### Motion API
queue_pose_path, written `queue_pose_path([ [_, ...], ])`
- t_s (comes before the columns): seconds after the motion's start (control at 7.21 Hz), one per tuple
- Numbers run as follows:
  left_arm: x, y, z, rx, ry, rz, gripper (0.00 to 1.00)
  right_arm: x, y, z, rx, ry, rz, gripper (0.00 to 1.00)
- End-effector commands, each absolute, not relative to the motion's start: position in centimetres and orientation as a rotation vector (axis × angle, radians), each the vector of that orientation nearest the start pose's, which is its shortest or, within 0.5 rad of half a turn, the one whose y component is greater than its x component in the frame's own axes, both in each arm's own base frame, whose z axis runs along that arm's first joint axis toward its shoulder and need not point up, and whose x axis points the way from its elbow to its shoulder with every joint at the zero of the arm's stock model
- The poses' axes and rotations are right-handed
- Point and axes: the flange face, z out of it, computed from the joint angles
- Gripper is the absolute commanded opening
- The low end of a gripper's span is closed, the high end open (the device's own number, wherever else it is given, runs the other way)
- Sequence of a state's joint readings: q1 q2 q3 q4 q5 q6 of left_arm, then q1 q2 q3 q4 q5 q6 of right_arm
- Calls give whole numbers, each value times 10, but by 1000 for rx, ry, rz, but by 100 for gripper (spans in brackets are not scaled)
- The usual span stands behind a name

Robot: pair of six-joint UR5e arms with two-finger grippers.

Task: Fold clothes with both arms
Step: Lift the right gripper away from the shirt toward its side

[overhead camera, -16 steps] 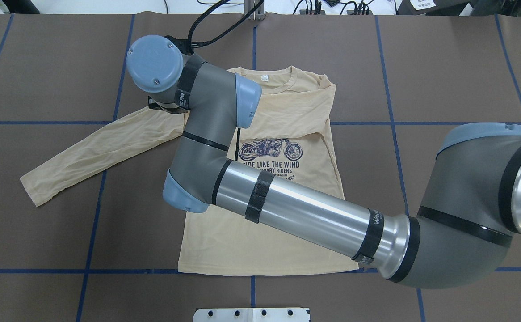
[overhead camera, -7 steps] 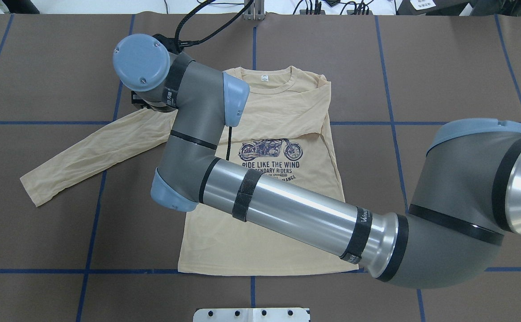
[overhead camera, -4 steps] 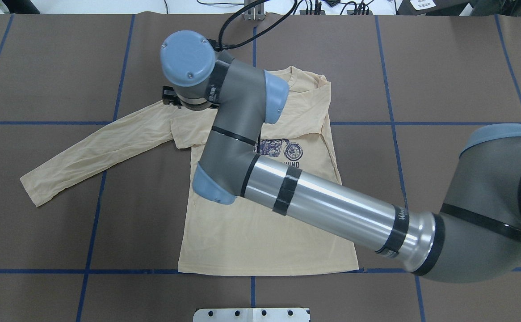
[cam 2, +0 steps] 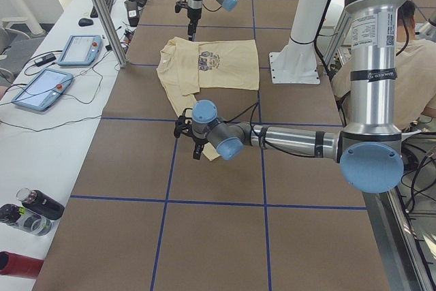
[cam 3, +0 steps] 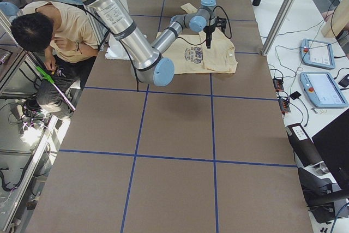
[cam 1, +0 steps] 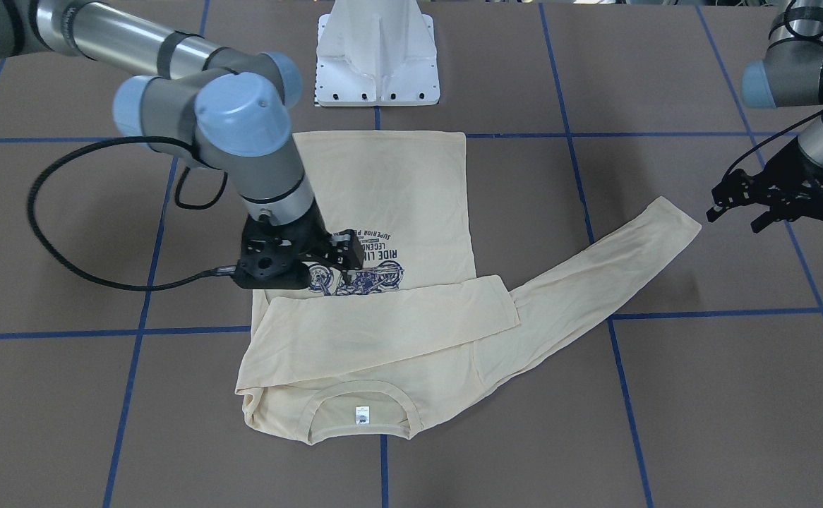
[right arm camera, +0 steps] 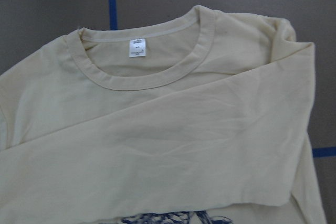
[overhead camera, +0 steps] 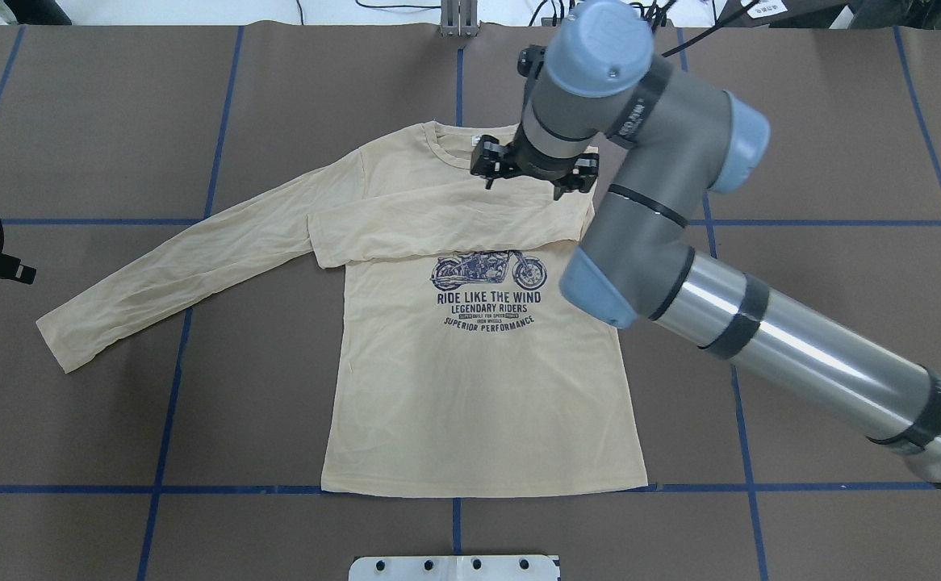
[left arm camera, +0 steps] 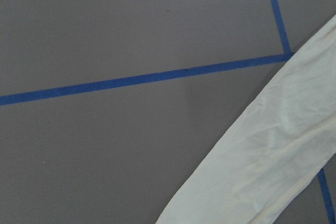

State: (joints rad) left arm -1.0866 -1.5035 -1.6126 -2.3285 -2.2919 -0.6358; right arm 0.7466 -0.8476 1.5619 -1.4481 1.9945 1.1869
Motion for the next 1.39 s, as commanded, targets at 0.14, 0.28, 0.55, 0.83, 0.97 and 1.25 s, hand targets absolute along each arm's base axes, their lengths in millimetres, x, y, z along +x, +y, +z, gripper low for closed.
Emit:
queue_pose_path([
  [0.14, 187, -459, 626, 176, 940, 143, 76, -383, -554, 258, 84, -907, 174, 99],
  [0.28, 194, -461, 623, 167, 949, 152, 75, -364, -541, 284, 72, -896, 167, 99],
  [0.55, 203, -457, 621, 163, 953, 173, 75, -362, -541, 283, 82, -898, 157, 99],
  [0.83, 220, -450, 625, 145, 947, 204, 68, -358, -544, 285, 85, -895, 163, 99],
  [0.97, 221, -448, 625, 140, 947, 205, 64, -357, -545, 284, 86, -897, 164, 99],
  [1.25, 221, -448, 629, 135, 942, 203, 45, -357, -544, 282, 91, -898, 163, 99],
])
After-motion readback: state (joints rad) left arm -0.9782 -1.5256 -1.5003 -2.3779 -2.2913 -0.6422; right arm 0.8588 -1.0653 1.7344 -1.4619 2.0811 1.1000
